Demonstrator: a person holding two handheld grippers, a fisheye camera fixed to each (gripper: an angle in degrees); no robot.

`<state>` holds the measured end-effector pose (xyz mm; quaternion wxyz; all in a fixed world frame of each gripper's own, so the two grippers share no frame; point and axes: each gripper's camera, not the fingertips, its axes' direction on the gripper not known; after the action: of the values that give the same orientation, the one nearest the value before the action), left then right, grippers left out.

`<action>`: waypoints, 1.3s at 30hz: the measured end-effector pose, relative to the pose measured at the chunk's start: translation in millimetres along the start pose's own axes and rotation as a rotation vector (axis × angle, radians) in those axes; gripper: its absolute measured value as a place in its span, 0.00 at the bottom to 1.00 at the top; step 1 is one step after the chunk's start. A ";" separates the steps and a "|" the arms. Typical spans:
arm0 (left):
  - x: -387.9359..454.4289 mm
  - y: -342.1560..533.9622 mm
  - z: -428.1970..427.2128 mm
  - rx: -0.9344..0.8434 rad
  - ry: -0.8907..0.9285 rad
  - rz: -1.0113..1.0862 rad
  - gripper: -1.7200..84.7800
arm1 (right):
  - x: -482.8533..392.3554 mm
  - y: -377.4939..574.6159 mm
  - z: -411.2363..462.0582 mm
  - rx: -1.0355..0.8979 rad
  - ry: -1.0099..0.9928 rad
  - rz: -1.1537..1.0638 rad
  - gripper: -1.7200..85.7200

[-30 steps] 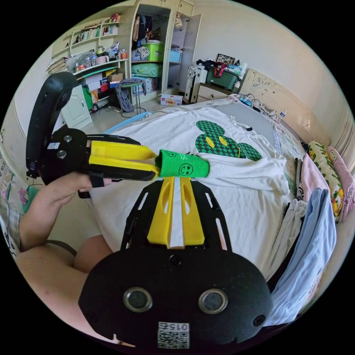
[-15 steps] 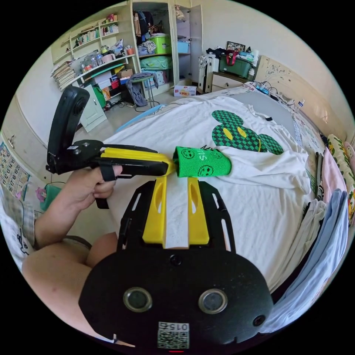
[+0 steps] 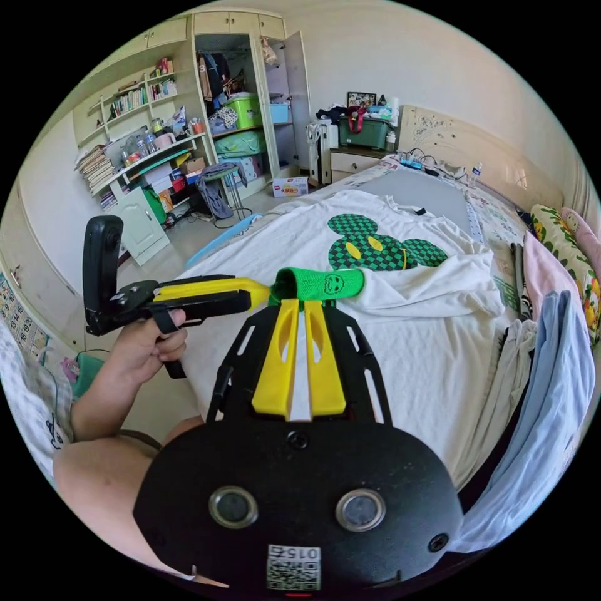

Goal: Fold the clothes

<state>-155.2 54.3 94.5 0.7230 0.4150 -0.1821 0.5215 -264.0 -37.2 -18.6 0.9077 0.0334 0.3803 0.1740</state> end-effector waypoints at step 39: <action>-12.6 -24.9 -35.3 0.110 0.078 0.013 0.02 | -2.9 86.3 88.9 0.033 -0.015 -0.103 0.04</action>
<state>-143.5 71.9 54.7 0.7023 0.4323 -0.1275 0.5510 -228.6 49.0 63.0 0.9176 0.0299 0.3776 0.1205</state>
